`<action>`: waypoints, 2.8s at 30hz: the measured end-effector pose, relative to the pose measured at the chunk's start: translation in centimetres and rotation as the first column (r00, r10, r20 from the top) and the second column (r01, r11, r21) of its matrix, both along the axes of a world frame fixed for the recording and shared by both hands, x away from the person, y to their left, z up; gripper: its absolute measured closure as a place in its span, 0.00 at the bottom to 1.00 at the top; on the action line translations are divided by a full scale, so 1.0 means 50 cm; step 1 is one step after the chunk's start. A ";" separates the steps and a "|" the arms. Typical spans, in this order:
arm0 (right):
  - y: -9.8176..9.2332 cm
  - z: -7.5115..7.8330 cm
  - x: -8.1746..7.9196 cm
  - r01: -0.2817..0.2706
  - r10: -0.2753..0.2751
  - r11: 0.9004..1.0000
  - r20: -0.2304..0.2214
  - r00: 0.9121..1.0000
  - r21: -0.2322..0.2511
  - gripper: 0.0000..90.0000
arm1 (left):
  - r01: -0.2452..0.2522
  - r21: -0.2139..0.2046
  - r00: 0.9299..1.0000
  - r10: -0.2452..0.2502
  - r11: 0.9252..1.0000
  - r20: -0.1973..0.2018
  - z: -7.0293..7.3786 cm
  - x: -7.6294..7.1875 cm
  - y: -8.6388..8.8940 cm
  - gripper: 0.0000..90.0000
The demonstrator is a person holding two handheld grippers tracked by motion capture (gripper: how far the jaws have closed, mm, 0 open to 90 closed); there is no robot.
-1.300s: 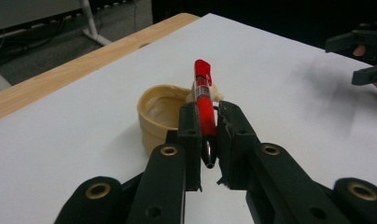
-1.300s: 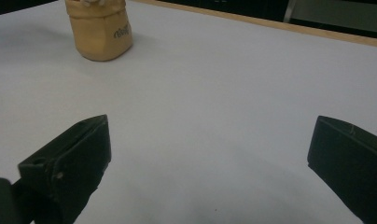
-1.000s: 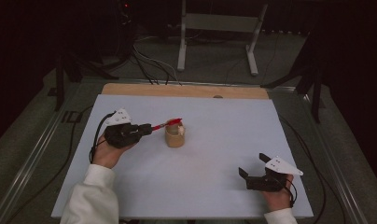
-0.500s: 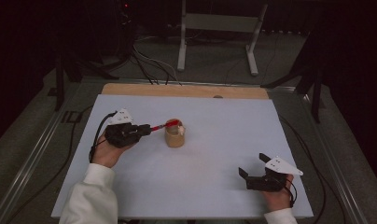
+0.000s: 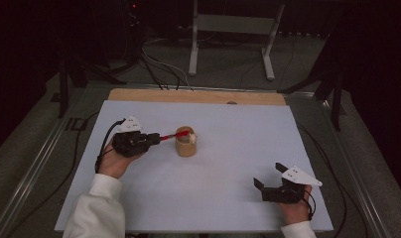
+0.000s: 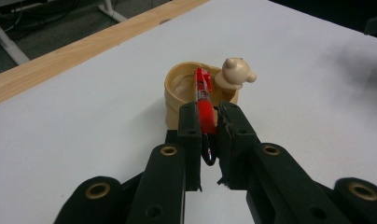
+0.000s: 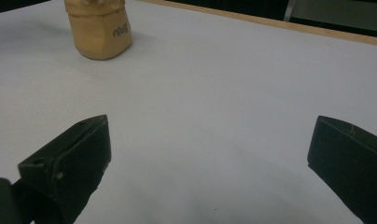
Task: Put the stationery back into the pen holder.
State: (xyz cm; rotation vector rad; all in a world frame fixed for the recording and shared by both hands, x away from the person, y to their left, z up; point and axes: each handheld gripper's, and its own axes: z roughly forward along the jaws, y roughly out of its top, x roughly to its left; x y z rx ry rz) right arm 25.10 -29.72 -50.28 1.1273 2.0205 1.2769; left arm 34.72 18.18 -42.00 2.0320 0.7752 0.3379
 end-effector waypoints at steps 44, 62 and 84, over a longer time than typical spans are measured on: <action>-0.001 0.000 0.000 0.000 0.000 1.000 0.000 1.000 0.000 0.00 | -0.005 0.001 1.000 0.005 1.000 -0.022 -0.009 0.022 -0.024 0.90; -0.001 0.000 0.000 -0.001 0.001 1.000 -0.001 1.000 -0.002 0.00 | -0.018 -0.005 0.999 0.018 1.000 -0.040 -0.024 0.034 -0.042 0.88; -0.002 0.000 -0.002 0.000 0.000 1.000 0.000 1.000 0.000 0.00 | -0.217 -0.065 0.973 0.221 0.974 0.061 -0.015 0.020 -0.010 0.02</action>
